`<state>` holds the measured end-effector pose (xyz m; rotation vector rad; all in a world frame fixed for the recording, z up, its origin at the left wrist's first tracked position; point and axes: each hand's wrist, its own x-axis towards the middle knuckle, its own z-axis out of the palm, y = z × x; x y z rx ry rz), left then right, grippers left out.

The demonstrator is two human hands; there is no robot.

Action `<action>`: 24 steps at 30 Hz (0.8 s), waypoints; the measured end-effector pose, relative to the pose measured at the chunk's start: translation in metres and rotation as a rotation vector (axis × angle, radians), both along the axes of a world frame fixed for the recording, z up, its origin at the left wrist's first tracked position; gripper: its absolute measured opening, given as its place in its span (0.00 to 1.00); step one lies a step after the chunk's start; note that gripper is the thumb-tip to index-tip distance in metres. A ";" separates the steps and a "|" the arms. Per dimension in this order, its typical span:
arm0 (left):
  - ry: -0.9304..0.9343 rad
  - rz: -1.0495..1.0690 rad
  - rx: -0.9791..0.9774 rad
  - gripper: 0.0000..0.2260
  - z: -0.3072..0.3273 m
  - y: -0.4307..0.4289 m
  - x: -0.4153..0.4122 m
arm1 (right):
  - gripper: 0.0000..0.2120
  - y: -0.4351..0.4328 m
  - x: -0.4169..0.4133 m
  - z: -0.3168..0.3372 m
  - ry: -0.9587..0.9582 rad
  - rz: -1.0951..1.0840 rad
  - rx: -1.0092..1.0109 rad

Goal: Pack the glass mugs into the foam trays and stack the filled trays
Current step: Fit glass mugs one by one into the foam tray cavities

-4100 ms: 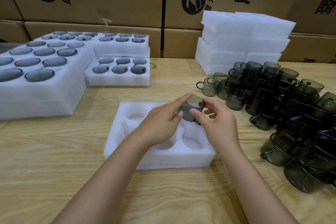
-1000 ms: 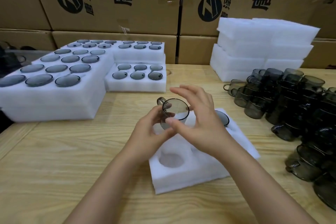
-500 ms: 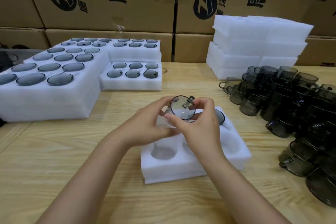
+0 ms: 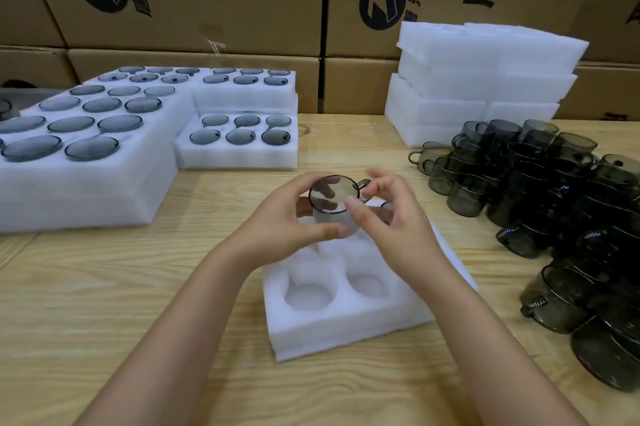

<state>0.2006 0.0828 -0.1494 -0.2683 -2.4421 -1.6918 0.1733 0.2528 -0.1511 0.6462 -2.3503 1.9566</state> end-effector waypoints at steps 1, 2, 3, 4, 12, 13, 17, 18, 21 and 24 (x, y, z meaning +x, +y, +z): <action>0.000 -0.006 0.017 0.28 -0.001 0.000 -0.001 | 0.07 0.004 -0.003 0.002 -0.004 0.032 -0.066; 0.007 -0.014 0.039 0.28 -0.002 0.000 -0.002 | 0.06 0.008 -0.006 0.004 -0.004 0.040 -0.115; 0.011 -0.023 0.057 0.27 -0.002 0.000 -0.002 | 0.06 0.013 -0.010 0.005 -0.004 0.037 -0.132; 0.013 -0.033 0.063 0.27 -0.003 0.001 -0.002 | 0.07 0.019 -0.013 0.006 -0.004 0.038 -0.123; 0.057 -0.007 -0.010 0.24 -0.010 0.003 -0.005 | 0.11 0.032 -0.023 -0.001 -0.039 0.109 -0.077; 0.065 -0.007 -0.026 0.24 -0.011 0.003 -0.005 | 0.11 0.033 -0.024 -0.001 -0.039 0.102 -0.084; 0.138 0.067 -0.223 0.20 -0.013 0.005 -0.008 | 0.09 0.036 -0.024 0.001 -0.047 0.097 -0.124; 0.165 0.088 -0.267 0.18 -0.014 0.006 -0.009 | 0.08 0.036 -0.023 0.001 -0.037 0.105 -0.116; 0.195 0.110 -0.275 0.14 -0.015 0.006 -0.008 | 0.07 0.036 -0.023 0.000 0.000 0.132 -0.033; 0.197 0.130 -0.241 0.12 -0.017 0.006 -0.008 | 0.06 0.037 -0.025 -0.001 -0.026 0.131 -0.017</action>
